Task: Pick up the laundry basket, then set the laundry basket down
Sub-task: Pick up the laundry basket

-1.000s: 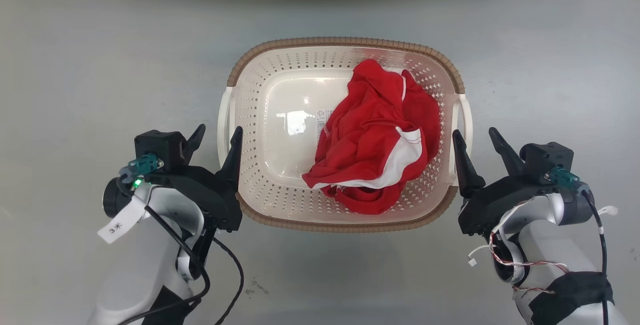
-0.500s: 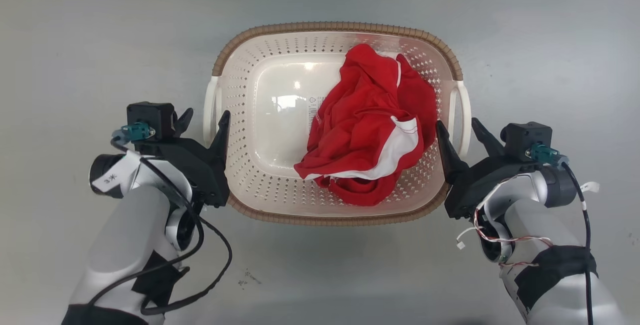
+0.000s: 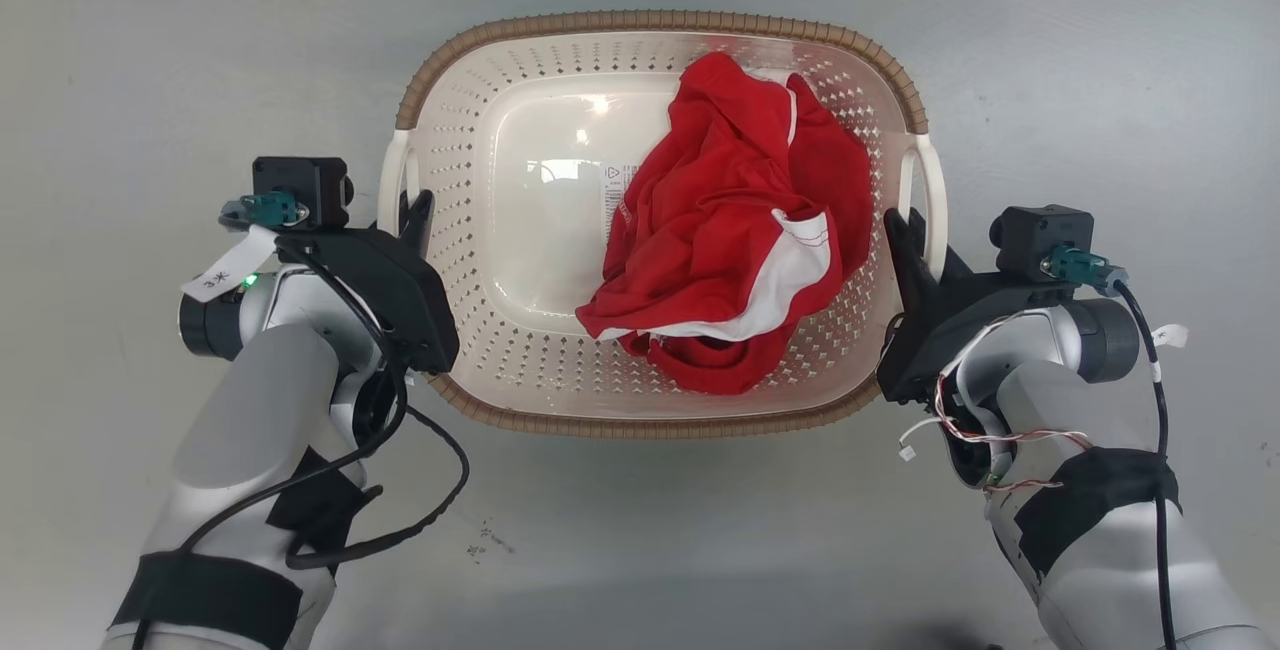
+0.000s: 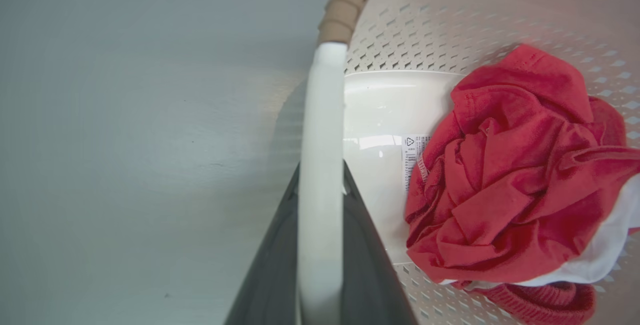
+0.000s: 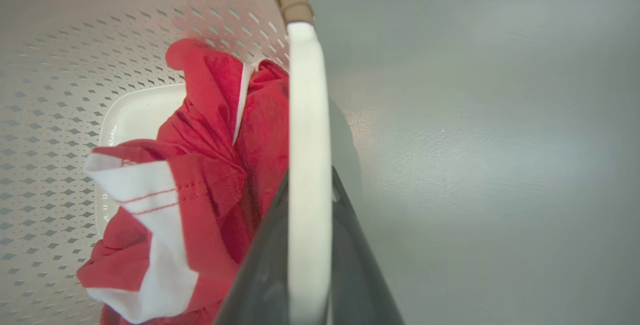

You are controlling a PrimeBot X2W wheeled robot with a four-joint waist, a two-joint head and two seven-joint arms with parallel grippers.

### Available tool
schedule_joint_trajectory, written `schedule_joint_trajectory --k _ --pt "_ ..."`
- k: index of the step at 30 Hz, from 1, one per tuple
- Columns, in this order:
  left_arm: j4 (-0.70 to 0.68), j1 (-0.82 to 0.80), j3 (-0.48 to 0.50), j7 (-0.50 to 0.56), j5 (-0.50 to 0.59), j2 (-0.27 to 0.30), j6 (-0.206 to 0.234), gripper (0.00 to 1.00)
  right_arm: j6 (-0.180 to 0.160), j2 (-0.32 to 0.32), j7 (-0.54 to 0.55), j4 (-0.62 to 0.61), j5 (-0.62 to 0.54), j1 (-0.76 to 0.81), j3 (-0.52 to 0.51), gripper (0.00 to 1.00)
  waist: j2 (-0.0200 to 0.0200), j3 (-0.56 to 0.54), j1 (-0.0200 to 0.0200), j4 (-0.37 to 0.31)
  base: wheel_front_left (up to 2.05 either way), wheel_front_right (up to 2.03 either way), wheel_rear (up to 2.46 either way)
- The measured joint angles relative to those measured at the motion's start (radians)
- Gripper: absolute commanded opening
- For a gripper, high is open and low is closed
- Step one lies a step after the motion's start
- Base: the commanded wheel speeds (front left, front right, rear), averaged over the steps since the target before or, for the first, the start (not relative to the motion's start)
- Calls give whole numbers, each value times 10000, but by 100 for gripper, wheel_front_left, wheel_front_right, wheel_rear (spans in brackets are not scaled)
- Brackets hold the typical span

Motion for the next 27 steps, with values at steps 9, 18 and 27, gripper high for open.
schedule_joint_trajectory --k 9,18,27 --pt "903 -89 0 -123 -33 -128 -90 0 194 155 -153 834 25 -40 86 0 1 -362 1 23 0 0 0" --pt "1693 99 44 -299 -280 -341 -178 0 355 286 -278 1697 188 -33 123 0 0 -1115 1 12 0 0 0" --pt "2339 473 92 -384 -537 -545 -268 0 537 401 -295 2522 374 96 142 0 0 -2144 1 17 0 0 0"
